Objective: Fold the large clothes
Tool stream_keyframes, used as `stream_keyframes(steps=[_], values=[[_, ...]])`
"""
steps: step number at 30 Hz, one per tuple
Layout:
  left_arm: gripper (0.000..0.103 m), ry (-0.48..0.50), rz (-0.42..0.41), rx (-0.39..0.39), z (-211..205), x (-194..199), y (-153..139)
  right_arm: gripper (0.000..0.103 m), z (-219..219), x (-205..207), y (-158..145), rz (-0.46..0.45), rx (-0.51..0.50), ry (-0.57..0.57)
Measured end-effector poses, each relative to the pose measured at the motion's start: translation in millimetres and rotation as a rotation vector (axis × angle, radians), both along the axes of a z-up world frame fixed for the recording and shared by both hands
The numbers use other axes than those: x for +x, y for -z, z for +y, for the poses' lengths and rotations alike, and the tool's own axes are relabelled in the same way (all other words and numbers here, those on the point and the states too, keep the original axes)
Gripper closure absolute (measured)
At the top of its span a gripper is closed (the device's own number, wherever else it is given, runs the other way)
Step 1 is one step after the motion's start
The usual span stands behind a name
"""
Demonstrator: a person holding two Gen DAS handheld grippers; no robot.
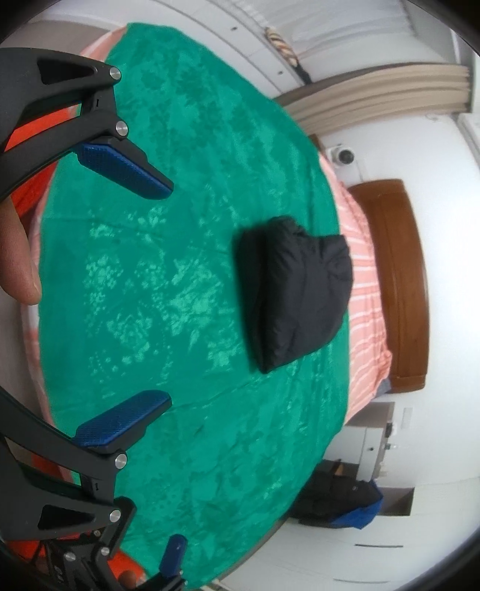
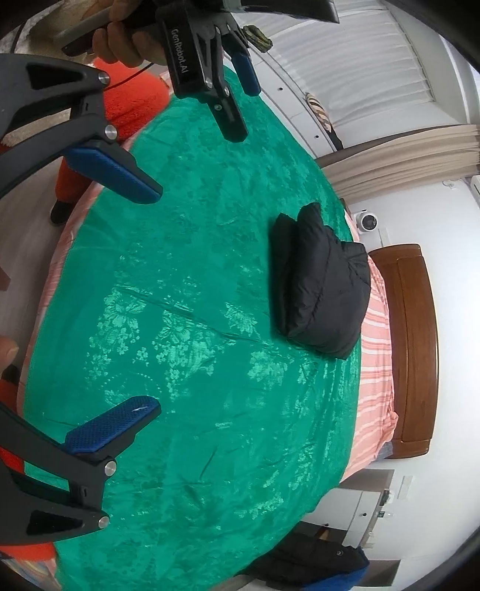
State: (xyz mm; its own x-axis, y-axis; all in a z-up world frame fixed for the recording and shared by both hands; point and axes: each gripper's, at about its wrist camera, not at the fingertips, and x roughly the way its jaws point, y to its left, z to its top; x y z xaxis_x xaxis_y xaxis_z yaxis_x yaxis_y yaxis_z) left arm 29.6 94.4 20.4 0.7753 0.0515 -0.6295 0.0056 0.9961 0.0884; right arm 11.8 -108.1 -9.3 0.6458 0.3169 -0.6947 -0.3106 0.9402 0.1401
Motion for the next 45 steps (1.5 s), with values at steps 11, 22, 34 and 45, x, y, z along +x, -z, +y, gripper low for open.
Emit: stream_keyframes(steps=[11, 22, 34, 45], values=[[0.0, 0.024, -0.017, -0.001, -7.9, -9.4, -21.5, 0.0, 4.7, -4.4, -29.9, -0.05, -0.014, -0.005], [0.0, -0.004, 0.026, -0.004, -11.6, 1.9, -19.6, 0.0, -6.1, 10.2, -34.0, -0.038, -0.05, 0.066], [0.0, -0.035, 0.028, 0.031, -10.4, 5.6, -18.2, 0.0, 4.8, 17.4, -38.1, -0.05, -0.112, 0.053], [0.0, -0.064, -0.02, 0.058, -13.9, 7.1, -27.7, 0.0, 3.2, 23.7, -38.3, -0.014, -0.147, 0.097]])
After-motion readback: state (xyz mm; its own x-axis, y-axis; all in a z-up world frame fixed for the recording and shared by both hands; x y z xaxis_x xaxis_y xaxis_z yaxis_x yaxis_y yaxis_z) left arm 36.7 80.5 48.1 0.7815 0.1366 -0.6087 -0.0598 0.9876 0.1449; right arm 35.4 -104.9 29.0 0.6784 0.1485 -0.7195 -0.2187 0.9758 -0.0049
